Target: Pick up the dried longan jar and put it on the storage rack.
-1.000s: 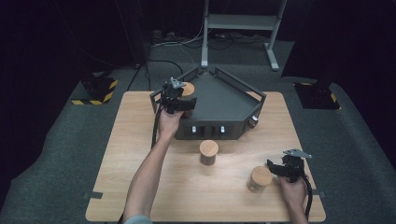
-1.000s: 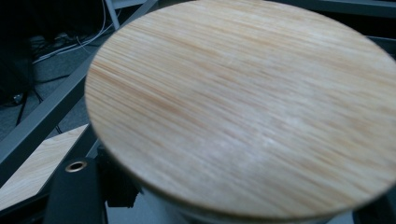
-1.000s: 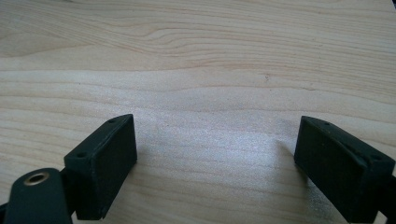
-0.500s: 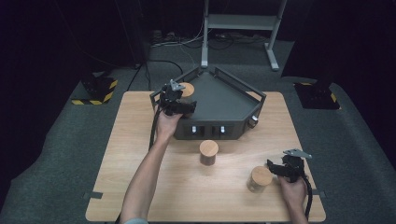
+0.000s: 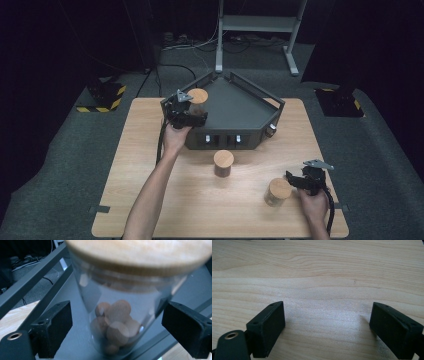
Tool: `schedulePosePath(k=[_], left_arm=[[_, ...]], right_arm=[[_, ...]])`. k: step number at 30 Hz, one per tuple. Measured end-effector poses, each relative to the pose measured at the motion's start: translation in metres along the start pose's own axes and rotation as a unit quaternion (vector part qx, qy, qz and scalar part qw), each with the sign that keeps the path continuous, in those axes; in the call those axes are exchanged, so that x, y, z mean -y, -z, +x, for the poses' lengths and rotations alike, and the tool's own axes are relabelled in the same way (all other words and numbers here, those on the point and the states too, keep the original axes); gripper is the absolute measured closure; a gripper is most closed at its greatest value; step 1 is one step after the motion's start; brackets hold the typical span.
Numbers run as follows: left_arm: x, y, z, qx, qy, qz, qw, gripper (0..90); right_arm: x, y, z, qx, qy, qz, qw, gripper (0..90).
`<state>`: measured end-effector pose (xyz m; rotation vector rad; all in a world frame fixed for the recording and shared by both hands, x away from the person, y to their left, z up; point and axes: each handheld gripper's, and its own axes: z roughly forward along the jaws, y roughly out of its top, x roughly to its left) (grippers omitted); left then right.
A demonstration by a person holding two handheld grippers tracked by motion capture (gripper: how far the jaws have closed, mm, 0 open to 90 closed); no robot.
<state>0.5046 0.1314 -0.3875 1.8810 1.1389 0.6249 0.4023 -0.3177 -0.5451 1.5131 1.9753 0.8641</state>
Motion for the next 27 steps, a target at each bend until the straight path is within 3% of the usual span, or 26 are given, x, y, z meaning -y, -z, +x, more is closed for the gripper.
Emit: schedulePosePath(k=[7, 27], left_arm=[[0.007, 0.008, 0.002, 0.007, 0.011, 0.002, 0.9999, 10.1], [0.024, 0.025, 0.003, 0.017, 0.003, 0.006, 0.9998, 9.9]], right_arm=[[0.0, 0.0, 0.0, 0.0, 0.0, 0.0, 1.0, 12.9], [0.0, 0.0, 0.0, 0.0, 0.0, 0.0, 1.0, 12.9]])
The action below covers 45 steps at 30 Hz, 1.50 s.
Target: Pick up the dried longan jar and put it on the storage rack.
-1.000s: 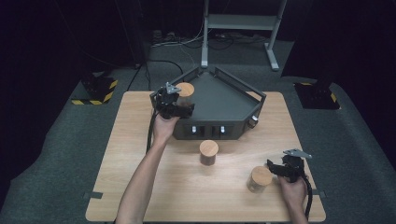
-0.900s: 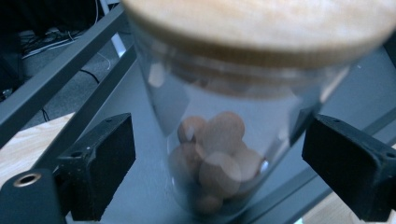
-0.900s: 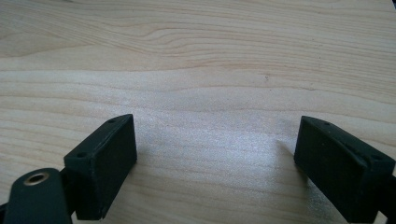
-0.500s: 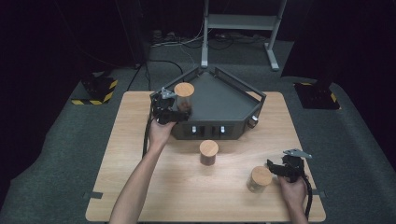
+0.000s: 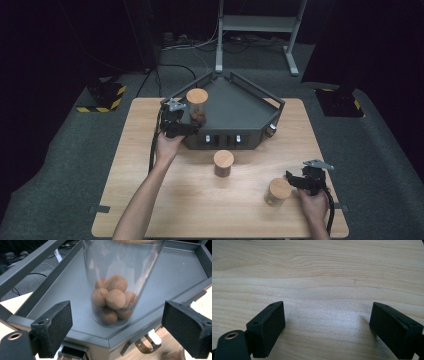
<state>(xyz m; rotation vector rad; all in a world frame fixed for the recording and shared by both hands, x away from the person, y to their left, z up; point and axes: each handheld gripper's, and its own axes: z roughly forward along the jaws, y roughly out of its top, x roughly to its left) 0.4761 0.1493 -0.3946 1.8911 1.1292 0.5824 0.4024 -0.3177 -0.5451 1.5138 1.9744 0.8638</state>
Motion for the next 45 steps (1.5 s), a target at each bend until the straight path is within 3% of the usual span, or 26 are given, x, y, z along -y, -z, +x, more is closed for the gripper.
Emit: schedulePosePath(k=[8, 20, 45], left_arm=[[0.012, 0.008, 0.002, 0.002, -0.004, 0.01, 0.9999, 9.8], [0.026, 0.02, 0.009, 0.01, 0.01, 0.01, 0.9998, 9.8], [0.054, 0.026, 0.014, -0.005, 0.018, 0.014, 0.9997, 10.1]], right_arm=[[0.0, 0.0, 0.0, 0.0, 0.0, 0.0, 1.0, 12.9], [0.0, 0.0, 0.0, 0.0, 0.0, 0.0, 1.0, 13.0], [0.0, 0.0, 0.0, 0.0, 0.0, 0.0, 1.0, 13.0]])
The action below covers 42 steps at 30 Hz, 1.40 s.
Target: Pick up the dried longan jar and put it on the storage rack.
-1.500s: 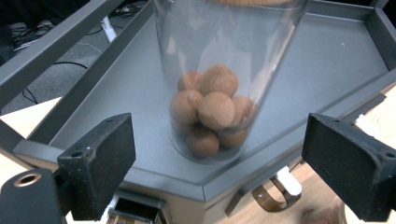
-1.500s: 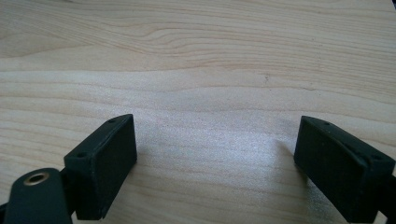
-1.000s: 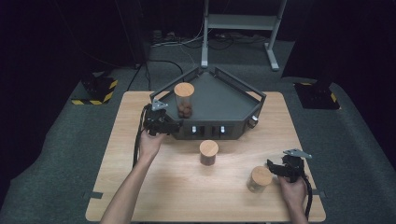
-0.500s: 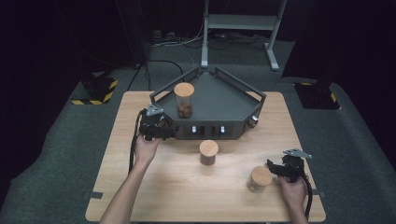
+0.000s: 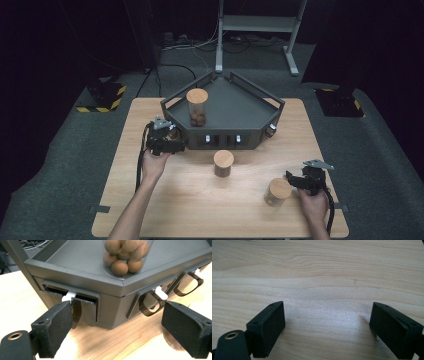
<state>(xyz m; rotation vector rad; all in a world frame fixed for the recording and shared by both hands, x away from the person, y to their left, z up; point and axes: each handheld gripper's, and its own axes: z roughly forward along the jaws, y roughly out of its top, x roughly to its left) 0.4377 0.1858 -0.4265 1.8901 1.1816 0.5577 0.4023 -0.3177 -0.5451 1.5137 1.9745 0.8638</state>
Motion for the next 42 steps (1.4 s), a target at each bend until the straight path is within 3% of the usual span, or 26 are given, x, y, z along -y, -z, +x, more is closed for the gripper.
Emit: schedulePosePath(k=[8, 16, 20, 42], left_arm=[[0.009, -0.002, -0.006, -0.008, -0.014, 0.003, 0.9999, 10.1], [0.019, -0.001, -0.005, -0.006, -0.006, 0.003, 1.0, 10.1], [0.023, 0.0, -0.006, -0.015, -0.013, 0.005, 0.9998, 10.1], [0.044, -0.001, -0.008, -0.008, -0.009, 0.007, 0.9999, 9.9]], right_arm=[[0.0, 0.0, 0.0, 0.0, 0.0, 0.0, 1.0, 13.0], [0.0, 0.0, 0.0, 0.0, 0.0, 0.0, 1.0, 12.9], [0.0, 0.0, 0.0, 0.0, 0.0, 0.0, 1.0, 13.0], [0.0, 0.0, 0.0, 0.0, 0.0, 0.0, 1.0, 13.0]])
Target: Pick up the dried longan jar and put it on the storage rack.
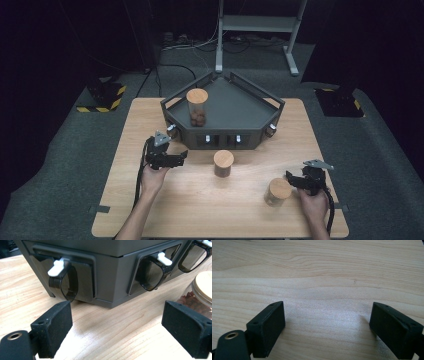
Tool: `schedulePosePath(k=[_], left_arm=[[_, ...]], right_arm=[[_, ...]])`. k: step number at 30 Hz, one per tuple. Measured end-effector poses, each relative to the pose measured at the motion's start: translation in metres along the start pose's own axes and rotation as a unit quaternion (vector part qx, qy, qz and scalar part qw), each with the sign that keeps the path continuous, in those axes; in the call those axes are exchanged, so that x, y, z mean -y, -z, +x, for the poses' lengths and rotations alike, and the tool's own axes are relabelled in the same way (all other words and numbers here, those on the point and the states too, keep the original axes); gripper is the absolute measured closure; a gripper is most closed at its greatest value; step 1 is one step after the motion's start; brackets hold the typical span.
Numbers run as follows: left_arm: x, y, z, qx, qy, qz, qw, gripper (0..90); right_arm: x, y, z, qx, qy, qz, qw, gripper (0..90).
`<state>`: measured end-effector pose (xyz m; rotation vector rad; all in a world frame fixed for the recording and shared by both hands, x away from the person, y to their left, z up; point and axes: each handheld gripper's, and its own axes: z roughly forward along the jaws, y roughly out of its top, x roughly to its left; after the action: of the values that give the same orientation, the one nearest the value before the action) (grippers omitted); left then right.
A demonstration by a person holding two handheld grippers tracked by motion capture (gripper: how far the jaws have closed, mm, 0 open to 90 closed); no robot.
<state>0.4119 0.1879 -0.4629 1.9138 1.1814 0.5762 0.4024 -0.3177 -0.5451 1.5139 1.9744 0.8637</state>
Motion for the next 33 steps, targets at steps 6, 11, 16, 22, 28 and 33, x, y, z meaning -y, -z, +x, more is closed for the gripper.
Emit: schedulePosePath(k=[6, 11, 16, 22, 28, 33], left_arm=[[0.006, -0.001, 0.0, 0.0, 0.002, 0.002, 1.0, 9.8], [0.011, -0.003, -0.001, 0.0, 0.005, 0.003, 1.0, 9.7], [0.017, -0.005, -0.001, 0.002, 0.01, 0.003, 0.9999, 9.7], [0.022, -0.007, -0.002, 0.003, 0.013, 0.008, 0.9999, 9.6], [0.029, -0.01, -0.004, 0.002, 0.012, 0.009, 0.9999, 9.5], [0.034, -0.011, -0.004, -0.001, 0.011, 0.009, 0.9999, 9.6]], right_arm=[[0.0, 0.0, 0.0, 0.0, 0.0, 0.0, 1.0, 13.0], [0.0, 0.0, 0.0, 0.0, 0.0, 0.0, 1.0, 13.0], [0.0, 0.0, 0.0, 0.0, 0.0, 0.0, 1.0, 13.0], [0.0, 0.0, 0.0, 0.0, 0.0, 0.0, 1.0, 13.0], [0.0, 0.0, 0.0, 0.0, 0.0, 0.0, 1.0, 13.0], [0.0, 0.0, 0.0, 0.0, 0.0, 0.0, 1.0, 13.0]])
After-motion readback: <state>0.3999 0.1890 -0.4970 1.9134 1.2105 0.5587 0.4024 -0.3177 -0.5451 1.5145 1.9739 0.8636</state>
